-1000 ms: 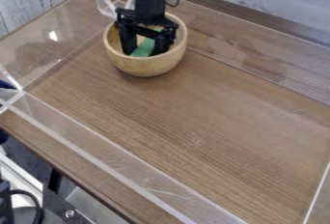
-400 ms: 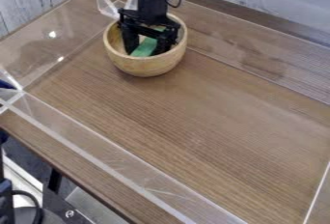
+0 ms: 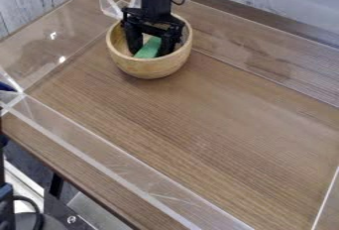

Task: Remove the green block from inside the brown bowl and put it on the table

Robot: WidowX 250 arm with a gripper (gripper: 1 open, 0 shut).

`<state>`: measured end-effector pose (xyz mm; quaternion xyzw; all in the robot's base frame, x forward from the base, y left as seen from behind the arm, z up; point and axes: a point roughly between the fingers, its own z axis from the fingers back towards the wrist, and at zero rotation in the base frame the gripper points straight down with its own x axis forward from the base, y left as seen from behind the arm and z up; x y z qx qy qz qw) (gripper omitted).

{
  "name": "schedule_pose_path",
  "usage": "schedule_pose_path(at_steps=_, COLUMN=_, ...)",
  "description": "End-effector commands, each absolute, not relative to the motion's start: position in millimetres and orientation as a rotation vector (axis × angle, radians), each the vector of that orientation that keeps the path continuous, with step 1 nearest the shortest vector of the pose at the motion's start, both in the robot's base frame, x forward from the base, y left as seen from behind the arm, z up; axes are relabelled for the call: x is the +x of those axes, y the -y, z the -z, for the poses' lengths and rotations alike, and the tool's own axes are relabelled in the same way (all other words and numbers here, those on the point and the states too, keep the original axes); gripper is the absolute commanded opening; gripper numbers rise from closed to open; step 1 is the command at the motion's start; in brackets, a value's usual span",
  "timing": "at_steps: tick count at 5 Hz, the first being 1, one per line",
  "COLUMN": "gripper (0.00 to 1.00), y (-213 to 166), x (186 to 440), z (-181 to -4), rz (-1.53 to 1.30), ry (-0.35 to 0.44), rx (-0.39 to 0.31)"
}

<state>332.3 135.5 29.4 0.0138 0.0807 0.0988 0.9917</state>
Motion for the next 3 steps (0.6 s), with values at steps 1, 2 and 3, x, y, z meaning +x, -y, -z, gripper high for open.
schedule_pose_path(at_steps=1, gripper=0.0, y=-142.1, x=341.1, z=-42.2, rz=-0.216, ry=-0.109, rx=0.046)
schedule_pose_path(at_steps=2, gripper=0.0, y=-141.0, x=341.2, z=-48.0, rz=-0.218, ry=-0.098, rx=0.041)
schedule_pose_path(at_steps=3, gripper=0.0, y=-139.6, x=341.6, z=-63.5, rz=-0.218, ry=-0.069, rx=0.033)
